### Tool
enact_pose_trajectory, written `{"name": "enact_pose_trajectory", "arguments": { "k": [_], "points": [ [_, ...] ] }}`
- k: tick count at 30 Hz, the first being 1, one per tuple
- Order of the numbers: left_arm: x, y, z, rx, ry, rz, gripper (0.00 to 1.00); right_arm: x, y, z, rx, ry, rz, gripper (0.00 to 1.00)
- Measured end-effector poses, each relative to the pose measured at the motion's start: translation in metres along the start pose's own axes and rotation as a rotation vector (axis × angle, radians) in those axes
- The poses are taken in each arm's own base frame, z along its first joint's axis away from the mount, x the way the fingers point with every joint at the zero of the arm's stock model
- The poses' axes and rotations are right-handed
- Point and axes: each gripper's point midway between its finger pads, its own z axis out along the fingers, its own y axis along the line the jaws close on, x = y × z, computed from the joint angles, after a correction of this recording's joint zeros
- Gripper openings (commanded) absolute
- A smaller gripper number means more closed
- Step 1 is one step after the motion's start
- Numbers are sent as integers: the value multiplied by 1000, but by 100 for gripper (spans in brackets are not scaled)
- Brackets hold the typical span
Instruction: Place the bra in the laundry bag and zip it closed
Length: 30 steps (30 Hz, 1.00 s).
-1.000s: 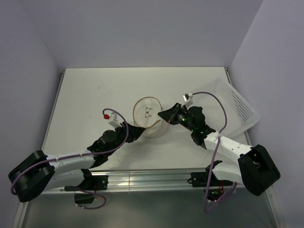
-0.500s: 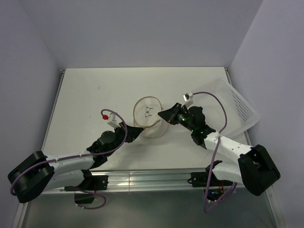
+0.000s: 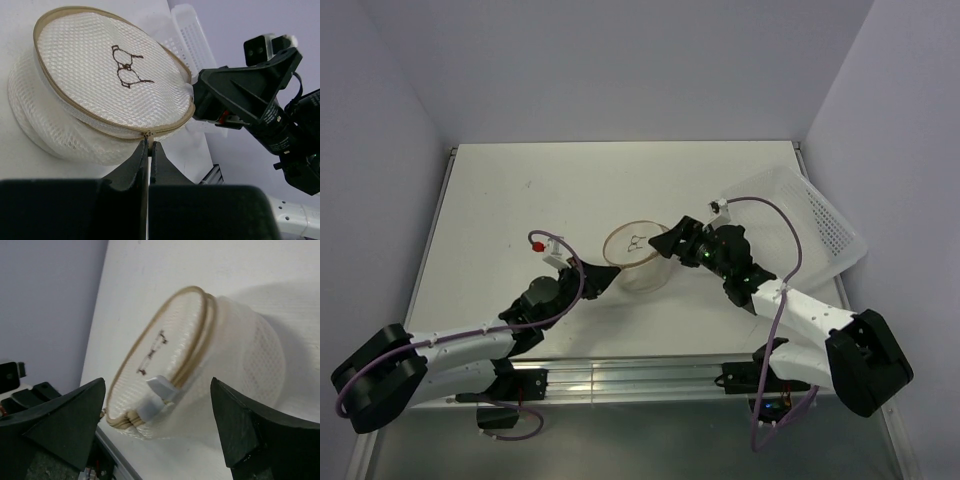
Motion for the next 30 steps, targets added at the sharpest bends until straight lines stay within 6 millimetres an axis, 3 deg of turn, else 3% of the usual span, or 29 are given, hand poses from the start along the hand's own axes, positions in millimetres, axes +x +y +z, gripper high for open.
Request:
{"name": "enact_pose_trajectory", "arguments": {
  "k": [3,6,11,14,21,23,25,30],
  "points": [
    [-4,-5,-2,15,-12,-2,0,1,-2,-8,34,-6,-4,95],
    [-6,-12,-5,27,-27,10,0,9,11,-21,3,-16,-11,95],
    [1,-27,-9,46,-41,31,0,65,38,-39,-69,97,-9,95],
    [10,-32,-12,50,-34,45,0,81,50,-43,-96,136,2,91],
    [17,-35,-13,44,-37,68,0,75,47,-38,-59,91,67,69],
    [16,-36,-13,43,-42,71,0,70,47,-36,-53,63,83,53],
    [16,-36,-13,42,-44,75,0,66,46,-35,-45,42,99,46],
    [18,-36,-14,42,-42,90,0,63,42,-32,-25,16,112,49]
  ]
}}
